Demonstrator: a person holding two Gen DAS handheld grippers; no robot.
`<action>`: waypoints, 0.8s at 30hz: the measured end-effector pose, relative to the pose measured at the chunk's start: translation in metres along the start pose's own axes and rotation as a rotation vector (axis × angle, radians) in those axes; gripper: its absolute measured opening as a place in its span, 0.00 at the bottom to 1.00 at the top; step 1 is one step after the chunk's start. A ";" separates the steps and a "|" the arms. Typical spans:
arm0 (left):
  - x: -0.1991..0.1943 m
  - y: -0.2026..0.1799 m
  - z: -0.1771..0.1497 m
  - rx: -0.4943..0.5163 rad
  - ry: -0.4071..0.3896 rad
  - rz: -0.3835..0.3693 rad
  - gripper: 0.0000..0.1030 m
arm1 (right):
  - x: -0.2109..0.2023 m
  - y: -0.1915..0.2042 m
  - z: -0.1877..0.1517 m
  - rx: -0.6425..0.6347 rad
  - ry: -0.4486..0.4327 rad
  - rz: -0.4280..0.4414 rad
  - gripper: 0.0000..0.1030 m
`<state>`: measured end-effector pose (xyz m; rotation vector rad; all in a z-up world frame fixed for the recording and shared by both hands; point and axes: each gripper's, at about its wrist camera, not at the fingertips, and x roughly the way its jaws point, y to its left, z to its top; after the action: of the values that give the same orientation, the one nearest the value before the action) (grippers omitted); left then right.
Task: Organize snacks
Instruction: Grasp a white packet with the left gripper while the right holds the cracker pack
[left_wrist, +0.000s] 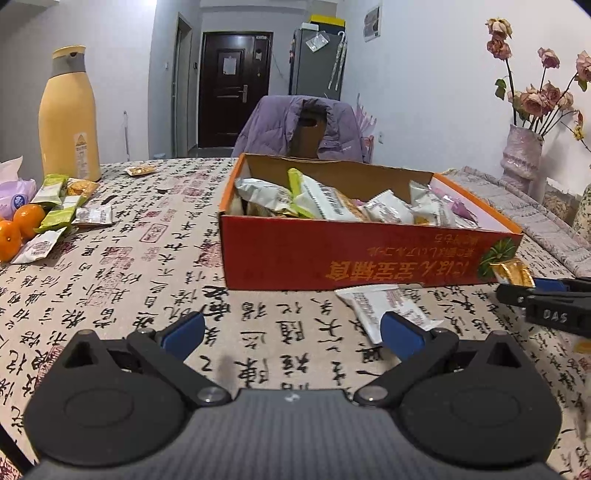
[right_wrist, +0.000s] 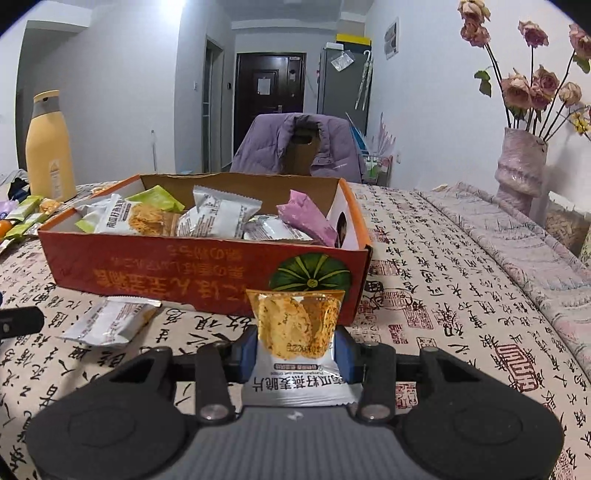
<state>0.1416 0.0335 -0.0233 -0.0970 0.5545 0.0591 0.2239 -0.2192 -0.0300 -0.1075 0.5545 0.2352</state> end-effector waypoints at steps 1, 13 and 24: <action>0.000 -0.003 0.002 -0.001 0.005 -0.008 1.00 | 0.000 0.001 -0.001 -0.006 -0.006 -0.003 0.41; 0.031 -0.049 0.023 0.025 0.099 -0.014 1.00 | -0.003 0.000 -0.003 0.007 -0.024 0.000 0.41; 0.069 -0.066 0.021 -0.015 0.192 0.045 0.93 | -0.003 0.000 -0.003 0.013 -0.025 0.004 0.41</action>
<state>0.2165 -0.0273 -0.0375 -0.1056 0.7482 0.0985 0.2200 -0.2204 -0.0315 -0.0912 0.5313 0.2362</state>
